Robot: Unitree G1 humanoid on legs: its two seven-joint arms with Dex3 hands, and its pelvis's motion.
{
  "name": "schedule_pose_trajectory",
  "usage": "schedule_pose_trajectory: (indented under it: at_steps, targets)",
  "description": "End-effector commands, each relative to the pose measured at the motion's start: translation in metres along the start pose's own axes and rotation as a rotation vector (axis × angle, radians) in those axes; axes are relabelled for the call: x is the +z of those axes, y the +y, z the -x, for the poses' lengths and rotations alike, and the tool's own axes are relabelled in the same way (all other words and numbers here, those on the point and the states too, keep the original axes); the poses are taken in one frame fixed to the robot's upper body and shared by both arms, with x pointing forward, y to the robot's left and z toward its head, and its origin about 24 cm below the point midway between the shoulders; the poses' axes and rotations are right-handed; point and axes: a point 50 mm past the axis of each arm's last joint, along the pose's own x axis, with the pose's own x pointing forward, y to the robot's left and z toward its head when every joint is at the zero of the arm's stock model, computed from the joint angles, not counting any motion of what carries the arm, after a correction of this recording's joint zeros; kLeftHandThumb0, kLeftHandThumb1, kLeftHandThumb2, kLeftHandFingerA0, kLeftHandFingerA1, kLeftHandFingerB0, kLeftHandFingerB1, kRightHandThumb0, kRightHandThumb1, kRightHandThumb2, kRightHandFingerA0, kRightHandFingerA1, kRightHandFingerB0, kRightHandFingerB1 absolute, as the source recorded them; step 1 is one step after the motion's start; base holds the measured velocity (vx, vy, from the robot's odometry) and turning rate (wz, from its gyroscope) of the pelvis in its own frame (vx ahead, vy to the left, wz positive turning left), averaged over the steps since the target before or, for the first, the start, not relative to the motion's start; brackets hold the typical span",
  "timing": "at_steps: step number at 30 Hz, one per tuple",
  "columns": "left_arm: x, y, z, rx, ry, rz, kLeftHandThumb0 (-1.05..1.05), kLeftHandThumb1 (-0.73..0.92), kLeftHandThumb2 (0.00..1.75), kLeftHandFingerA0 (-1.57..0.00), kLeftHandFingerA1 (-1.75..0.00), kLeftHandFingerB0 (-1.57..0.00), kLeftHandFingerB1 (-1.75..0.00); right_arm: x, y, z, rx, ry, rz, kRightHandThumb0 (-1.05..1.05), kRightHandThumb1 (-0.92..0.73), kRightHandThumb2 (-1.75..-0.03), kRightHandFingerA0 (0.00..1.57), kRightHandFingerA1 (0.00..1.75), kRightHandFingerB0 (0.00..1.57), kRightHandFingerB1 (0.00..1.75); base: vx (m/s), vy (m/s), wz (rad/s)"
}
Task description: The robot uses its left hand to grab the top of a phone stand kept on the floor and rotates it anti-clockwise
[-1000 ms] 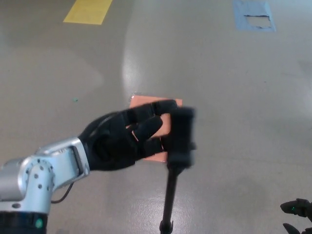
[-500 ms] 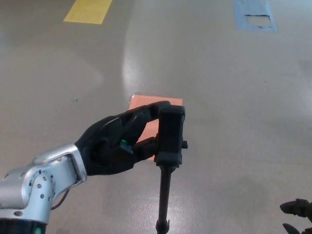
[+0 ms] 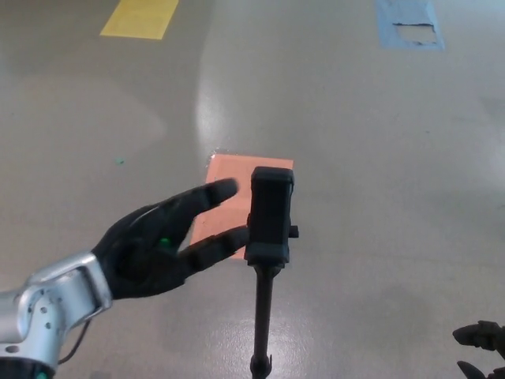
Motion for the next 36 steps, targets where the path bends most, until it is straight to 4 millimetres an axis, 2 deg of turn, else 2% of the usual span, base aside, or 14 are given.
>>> schedule_pose_trajectory:
  at_steps: [1,14,16,19,20,21,22,23,24,26,27,30,35,36]
  targets:
    - [-0.009,0.046,0.030,0.227,-0.005,-0.097,-0.81,0.48,0.81,0.00,-0.13,0.00,0.00,-0.003,-0.006,0.002,0.001,0.020,0.022,-0.44,-0.61,-1.05,0.66,0.68,0.04,0.43,0.00,0.000,0.00]
    - [-0.035,0.094,0.076,0.607,0.086,-0.323,-0.79,0.48,0.83,0.00,-0.16,0.00,-0.05,-0.004,-0.003,0.001,0.007,0.032,0.011,-0.43,-0.61,-1.05,0.67,0.69,0.04,0.43,0.00,0.000,0.00]
    - [-0.047,0.098,0.088,0.665,0.230,-0.563,-0.63,0.39,0.77,0.00,-0.21,-0.02,-0.13,-0.006,0.001,0.001,0.022,0.034,0.017,-0.43,-0.61,-1.05,0.65,0.69,0.03,0.43,0.00,0.000,0.00]
    - [-0.055,0.101,0.094,0.701,0.294,-0.632,-0.57,0.37,0.74,0.00,-0.22,-0.05,-0.16,-0.009,0.003,0.002,0.028,0.042,0.014,-0.43,-0.61,-1.05,0.64,0.68,0.03,0.43,0.00,0.000,0.00]
    - [-0.064,0.104,0.102,0.761,0.311,-0.639,-0.41,0.33,0.59,-0.07,-0.38,-0.11,-0.25,-0.012,0.006,0.002,0.036,0.051,0.020,-0.43,-0.61,-1.05,0.66,0.69,0.03,0.43,0.00,0.000,0.00]
    - [-0.072,0.107,0.109,0.818,0.330,-0.645,-0.22,0.26,0.81,-0.03,-0.50,0.00,-0.47,-0.016,0.009,0.003,0.044,0.060,0.026,-0.43,-0.61,-1.05,0.65,0.68,0.04,0.43,0.00,0.000,0.00]
    - [-0.081,0.109,0.118,0.875,0.348,-0.653,-0.22,0.26,0.81,-0.03,-0.50,0.00,-0.47,-0.019,0.012,0.003,0.051,0.068,0.032,-0.43,-0.61,-1.05,0.65,0.68,0.04,0.43,0.00,0.000,0.00]
    - [-0.086,0.112,0.126,0.922,0.385,-0.671,-0.46,0.38,0.61,-0.29,-0.42,-0.15,-0.33,-0.021,0.014,0.004,0.055,0.071,0.033,-0.42,-0.61,-1.05,0.63,0.68,0.04,0.43,0.00,0.000,0.00]
    - [-0.091,0.117,0.142,0.999,0.458,-0.700,-0.29,0.27,0.78,-0.93,-0.89,-0.08,-0.45,-0.023,0.016,0.004,0.057,0.071,0.036,-0.42,-0.61,-1.05,0.65,0.69,0.06,0.44,0.00,0.000,0.00]
    - [-0.094,0.121,0.152,1.040,0.503,-0.711,-0.29,0.27,0.78,-0.93,-0.89,-0.08,-0.45,-0.023,0.016,0.004,0.055,0.068,0.038,-0.42,-0.61,-1.05,0.65,0.69,0.06,0.44,0.00,0.000,0.00]
    - [-0.095,0.123,0.157,1.058,0.536,-0.704,-0.53,0.38,0.65,-0.92,-0.69,-0.17,-0.35,-0.024,0.016,0.005,0.054,0.069,0.035,-0.43,-0.60,-1.05,0.65,0.68,0.05,0.44,0.00,0.000,0.00]
    - [-0.096,0.126,0.168,1.089,0.575,-0.661,-0.47,0.45,0.54,-0.47,-0.39,-0.23,-0.29,-0.026,0.018,0.005,0.054,0.077,0.032,-0.43,-0.60,-1.05,0.64,0.68,0.05,0.44,0.00,0.000,0.00]
    - [-0.100,0.125,0.165,1.089,0.558,-0.626,-0.47,0.44,0.54,-0.51,-0.40,-0.25,-0.30,-0.029,0.019,0.005,0.053,0.086,0.016,-0.42,-0.60,-1.05,0.64,0.68,0.05,0.44,0.00,0.000,0.00]
    - [-0.103,0.124,0.162,1.069,0.557,-0.623,-0.54,0.38,0.65,-0.78,-0.57,-0.18,-0.36,-0.030,0.018,0.006,0.052,0.089,0.014,-0.43,-0.60,-1.05,0.65,0.69,0.05,0.43,0.00,0.000,0.00]
